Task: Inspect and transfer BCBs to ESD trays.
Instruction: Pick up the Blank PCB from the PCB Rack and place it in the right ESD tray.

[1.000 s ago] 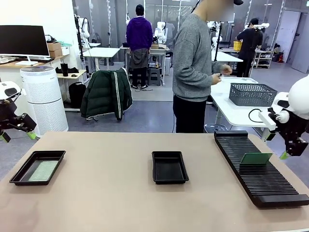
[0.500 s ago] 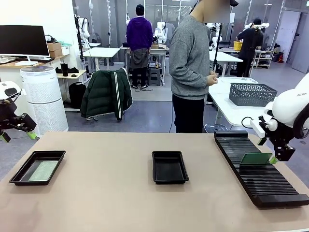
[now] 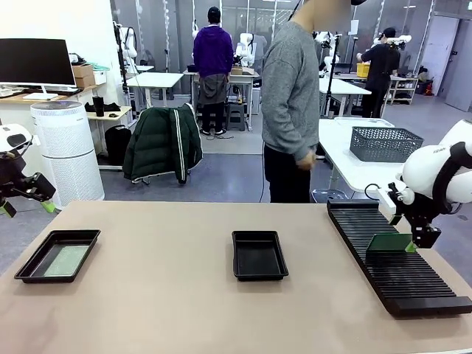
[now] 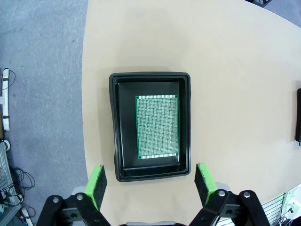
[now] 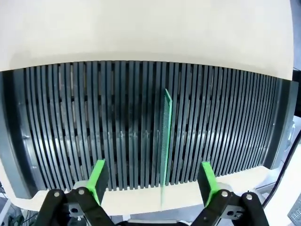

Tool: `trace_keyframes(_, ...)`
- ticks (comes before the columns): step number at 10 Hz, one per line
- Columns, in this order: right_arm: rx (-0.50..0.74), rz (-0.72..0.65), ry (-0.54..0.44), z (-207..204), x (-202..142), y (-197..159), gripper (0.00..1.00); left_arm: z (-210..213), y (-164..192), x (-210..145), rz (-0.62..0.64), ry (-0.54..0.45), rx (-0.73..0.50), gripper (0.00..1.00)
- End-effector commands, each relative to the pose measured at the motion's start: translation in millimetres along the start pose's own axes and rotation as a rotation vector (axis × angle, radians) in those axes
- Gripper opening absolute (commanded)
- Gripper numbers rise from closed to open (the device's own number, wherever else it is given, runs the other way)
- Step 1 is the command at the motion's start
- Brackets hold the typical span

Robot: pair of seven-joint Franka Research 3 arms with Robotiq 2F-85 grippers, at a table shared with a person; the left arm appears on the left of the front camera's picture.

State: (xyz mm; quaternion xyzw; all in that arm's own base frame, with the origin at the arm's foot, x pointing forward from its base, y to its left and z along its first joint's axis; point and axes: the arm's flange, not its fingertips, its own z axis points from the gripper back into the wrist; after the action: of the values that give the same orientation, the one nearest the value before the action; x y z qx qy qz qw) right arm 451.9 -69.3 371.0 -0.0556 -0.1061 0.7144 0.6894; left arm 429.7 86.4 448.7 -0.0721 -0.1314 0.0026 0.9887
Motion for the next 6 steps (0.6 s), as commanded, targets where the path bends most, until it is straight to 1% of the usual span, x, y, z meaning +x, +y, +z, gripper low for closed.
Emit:
trace_keyframes(1, -0.014, 0.008, -0.021, -11.5, -9.3, -12.4, 1.00, -1.5, 2.6, 0.0, -0.004, 0.003, 0.005, 1.00)
trace_keyframes(6, 0.012, -0.011, -0.011, -15.1, -10.9, -21.3, 1.00, -1.5, 2.6, 0.0, -0.004, 0.003, 0.005, 1.00)
